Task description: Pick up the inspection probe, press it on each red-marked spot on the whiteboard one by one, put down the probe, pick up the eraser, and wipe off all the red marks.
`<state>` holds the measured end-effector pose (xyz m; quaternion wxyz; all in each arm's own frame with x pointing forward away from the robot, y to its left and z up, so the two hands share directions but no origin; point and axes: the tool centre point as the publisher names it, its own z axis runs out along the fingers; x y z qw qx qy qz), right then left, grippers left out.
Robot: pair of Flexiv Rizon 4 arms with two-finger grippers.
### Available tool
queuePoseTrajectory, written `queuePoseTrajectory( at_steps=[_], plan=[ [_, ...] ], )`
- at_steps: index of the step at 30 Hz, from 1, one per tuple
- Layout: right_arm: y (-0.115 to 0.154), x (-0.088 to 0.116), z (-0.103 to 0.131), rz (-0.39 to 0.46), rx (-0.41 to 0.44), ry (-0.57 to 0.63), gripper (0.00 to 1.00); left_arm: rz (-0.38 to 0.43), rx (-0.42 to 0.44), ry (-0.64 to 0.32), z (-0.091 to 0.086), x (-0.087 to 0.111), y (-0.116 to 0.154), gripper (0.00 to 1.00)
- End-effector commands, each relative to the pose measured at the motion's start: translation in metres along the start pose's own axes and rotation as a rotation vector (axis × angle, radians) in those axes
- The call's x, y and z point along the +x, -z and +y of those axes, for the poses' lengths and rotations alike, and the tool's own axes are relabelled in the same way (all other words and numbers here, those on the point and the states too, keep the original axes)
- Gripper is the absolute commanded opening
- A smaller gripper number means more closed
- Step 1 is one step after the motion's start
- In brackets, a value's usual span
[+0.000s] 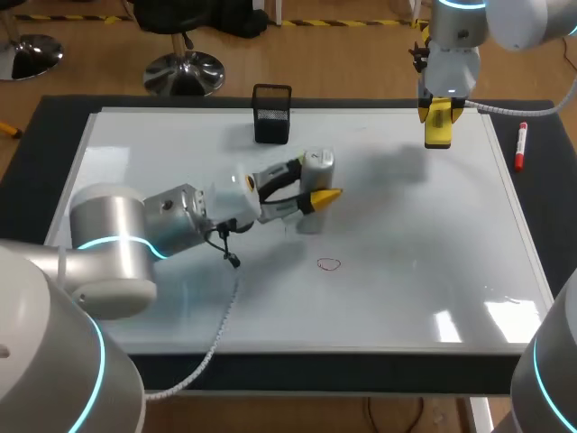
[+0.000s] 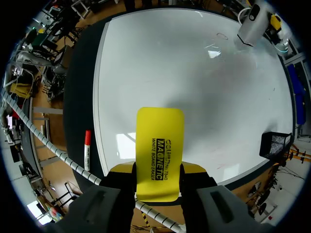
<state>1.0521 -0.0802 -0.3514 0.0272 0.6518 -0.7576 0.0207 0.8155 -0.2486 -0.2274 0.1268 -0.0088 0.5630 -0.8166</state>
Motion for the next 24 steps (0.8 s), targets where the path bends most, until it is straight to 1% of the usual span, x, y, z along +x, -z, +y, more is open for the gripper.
queuePoseTrajectory(
  at_steps=[1, 2, 7, 13, 15, 23, 24],
  plan=[
    [0.001, 0.000, -0.001, 0.004, 0.000, 0.002, 0.00, -0.027, -0.019, -0.006, -0.014, -0.013, 0.010, 0.00],
    [0.001, 0.000, -0.001, 0.004, 0.000, 0.002, 0.00, -0.034, -0.031, -0.013, -0.016, -0.017, 0.012, 0.00],
    [0.001, 0.000, -0.001, 0.004, 0.000, 0.002, 0.00, -0.075, -0.031, -0.023, -0.024, -0.039, 0.026, 0.00],
    [0.001, 0.000, -0.001, 0.004, 0.000, 0.002, 0.00, -0.125, -0.050, -0.026, -0.028, -0.066, 0.041, 0.00],
    [0.001, 0.000, -0.001, 0.004, 0.000, 0.002, 0.00, -0.148, -0.041, -0.024, -0.031, -0.077, 0.048, 0.00],
    [0.001, 0.000, -0.001, 0.004, 0.000, 0.002, 0.00, -0.224, -0.032, -0.013, -0.033, -0.114, 0.074, 0.00],
    [0.001, 0.000, -0.001, 0.004, 0.000, 0.002, 0.00, -0.229, -0.041, -0.014, -0.034, -0.118, 0.077, 0.00]
  ],
)
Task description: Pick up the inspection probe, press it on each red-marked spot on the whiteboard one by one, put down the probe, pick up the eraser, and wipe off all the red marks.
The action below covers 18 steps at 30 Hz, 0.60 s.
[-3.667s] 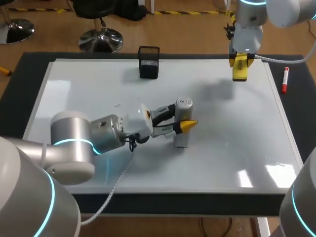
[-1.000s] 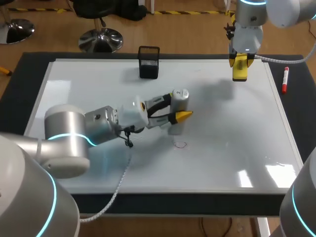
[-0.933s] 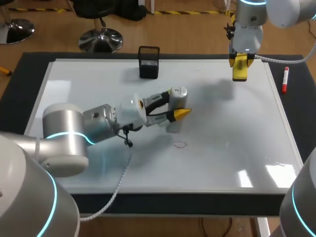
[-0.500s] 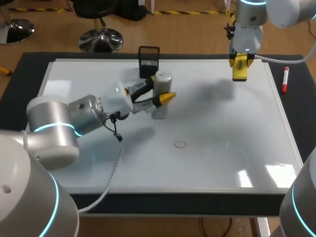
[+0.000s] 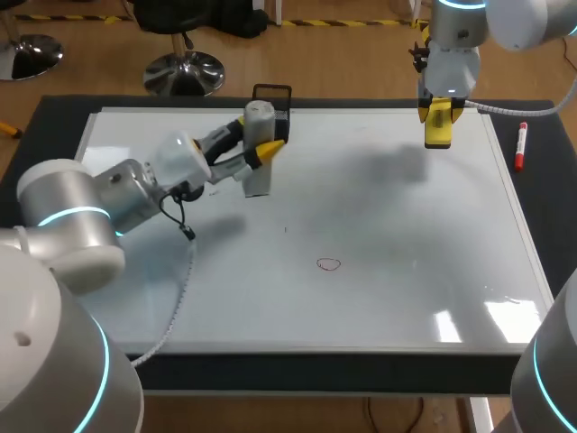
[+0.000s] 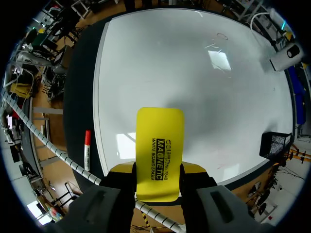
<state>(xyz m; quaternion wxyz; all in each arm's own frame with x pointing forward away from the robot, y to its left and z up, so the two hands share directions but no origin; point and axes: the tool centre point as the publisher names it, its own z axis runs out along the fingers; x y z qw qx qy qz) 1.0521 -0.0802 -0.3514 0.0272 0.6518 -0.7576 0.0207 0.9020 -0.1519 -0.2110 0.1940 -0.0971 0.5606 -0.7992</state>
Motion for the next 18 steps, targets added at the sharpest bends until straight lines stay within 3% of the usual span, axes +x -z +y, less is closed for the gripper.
queuePoseTrajectory(
  at_steps=[1, 9, 18],
  plan=[
    [0.001, 0.000, -0.001, 0.004, 0.000, 0.002, 0.00, -0.014, -0.006, 0.000, -0.003, -0.016, 0.006, 0.00],
    [0.001, 0.000, -0.001, 0.004, 0.000, 0.002, 0.00, -0.066, 0.014, 0.004, -0.006, -0.053, 0.025, 0.00],
    [0.001, 0.000, -0.001, 0.004, 0.000, 0.002, 0.00, -0.081, 0.036, 0.007, -0.007, -0.081, 0.036, 0.00]
  ],
)
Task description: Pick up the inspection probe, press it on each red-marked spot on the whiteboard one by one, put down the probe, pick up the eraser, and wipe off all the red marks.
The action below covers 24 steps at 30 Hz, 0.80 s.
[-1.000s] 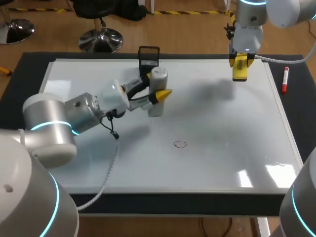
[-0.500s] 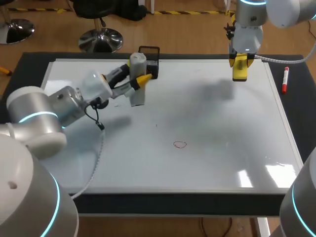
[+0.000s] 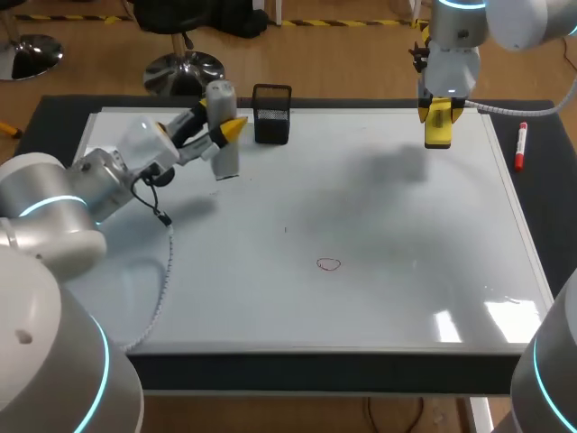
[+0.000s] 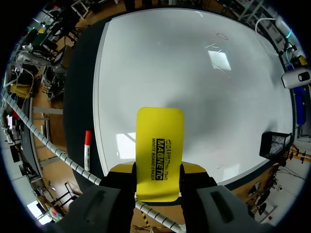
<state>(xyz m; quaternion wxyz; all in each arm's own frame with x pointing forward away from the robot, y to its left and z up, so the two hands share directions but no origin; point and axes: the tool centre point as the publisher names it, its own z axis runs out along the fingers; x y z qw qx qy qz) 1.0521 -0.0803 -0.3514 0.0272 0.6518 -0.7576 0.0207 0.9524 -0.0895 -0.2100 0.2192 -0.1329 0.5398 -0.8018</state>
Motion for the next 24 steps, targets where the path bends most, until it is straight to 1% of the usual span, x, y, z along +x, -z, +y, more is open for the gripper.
queuePoseTrajectory(
  at_steps=[1, 5, 12, 16, 24],
  plan=[
    [0.001, 0.000, -0.001, 0.004, 0.000, 0.002, 0.00, 0.012, 0.009, 0.002, 0.002, -0.011, 0.001, 0.00],
    [0.001, 0.000, -0.001, 0.004, 0.000, 0.002, 0.00, 0.008, 0.007, 0.002, 0.003, -0.020, 0.002, 0.00],
    [0.001, 0.000, -0.001, 0.004, 0.000, 0.002, 0.00, 0.003, 0.004, -0.002, 0.005, -0.027, 0.006, 0.00],
    [0.001, 0.000, -0.001, 0.004, 0.000, 0.002, 0.00, 0.017, 0.007, -0.009, 0.005, -0.028, 0.007, 0.00],
    [0.001, 0.000, -0.001, 0.004, 0.000, 0.002, 0.00, 0.016, 0.007, -0.009, 0.005, -0.028, 0.007, 0.00]
  ],
)
